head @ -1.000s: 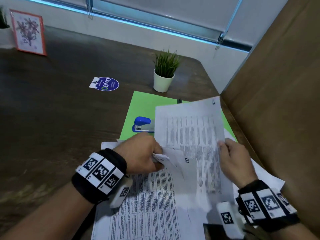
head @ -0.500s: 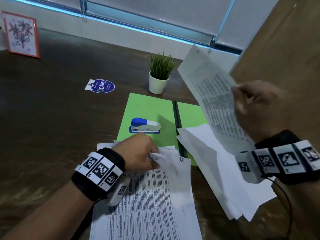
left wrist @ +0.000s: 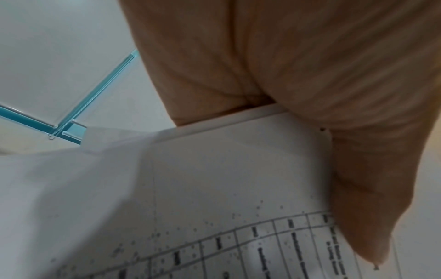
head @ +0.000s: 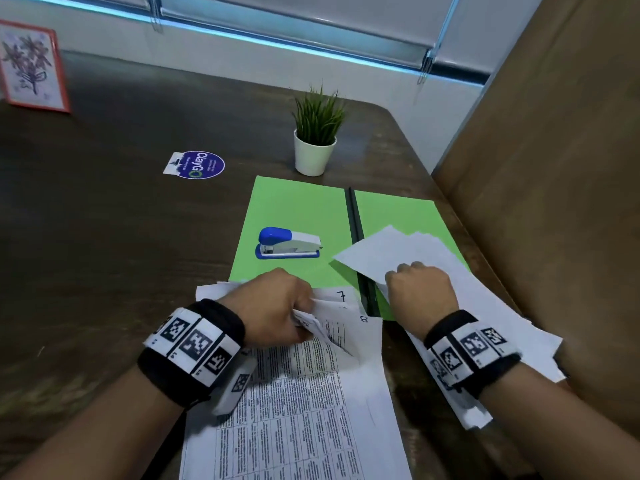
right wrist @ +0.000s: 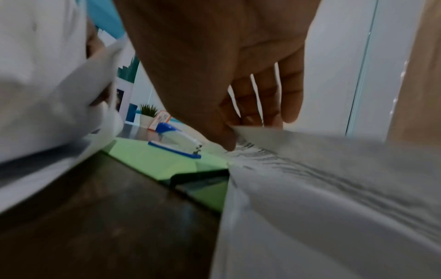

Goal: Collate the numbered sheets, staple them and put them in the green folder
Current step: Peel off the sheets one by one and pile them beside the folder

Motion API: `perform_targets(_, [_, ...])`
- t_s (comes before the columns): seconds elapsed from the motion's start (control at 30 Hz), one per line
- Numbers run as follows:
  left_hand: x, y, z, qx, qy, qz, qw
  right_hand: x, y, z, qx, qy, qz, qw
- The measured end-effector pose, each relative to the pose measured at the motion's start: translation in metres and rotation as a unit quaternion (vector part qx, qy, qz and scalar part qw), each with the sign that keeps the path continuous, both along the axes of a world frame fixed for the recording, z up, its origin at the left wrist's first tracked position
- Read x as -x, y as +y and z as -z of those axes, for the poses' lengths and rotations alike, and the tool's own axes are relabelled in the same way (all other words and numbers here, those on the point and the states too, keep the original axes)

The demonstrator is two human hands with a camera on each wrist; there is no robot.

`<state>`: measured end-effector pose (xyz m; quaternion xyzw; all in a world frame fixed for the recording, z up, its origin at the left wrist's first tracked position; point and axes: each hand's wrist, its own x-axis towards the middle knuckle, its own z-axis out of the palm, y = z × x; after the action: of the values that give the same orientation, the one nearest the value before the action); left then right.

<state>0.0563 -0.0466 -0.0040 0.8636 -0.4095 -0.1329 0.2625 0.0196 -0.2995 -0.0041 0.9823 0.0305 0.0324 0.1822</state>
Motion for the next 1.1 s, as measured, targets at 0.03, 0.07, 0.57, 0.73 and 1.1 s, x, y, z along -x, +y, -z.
perform_targets(0.03, [0.0,0.0,0.001,0.0,0.001,0.001,1.0,0.001,0.003,0.003,0.013,0.02,0.01,1.0])
perform_targets(0.07, [0.0,0.0,0.002,0.001,0.002,0.001,1.0,0.002,0.005,0.007,0.016,0.033,0.013,0.999])
perform_targets(0.57, [-0.001,0.0,0.004,0.011,0.004,0.004,1.0,-0.008,-0.004,0.0,0.011,0.051,0.126,0.991])
perform_targets(0.73, [0.0,0.0,0.002,0.01,0.006,0.004,1.0,-0.014,-0.026,-0.022,-0.044,0.024,0.158,0.986])
perform_targets(1.1, [0.001,-0.003,0.003,0.008,0.005,0.007,1.0,-0.002,-0.061,-0.068,-0.034,-0.037,0.194,0.98])
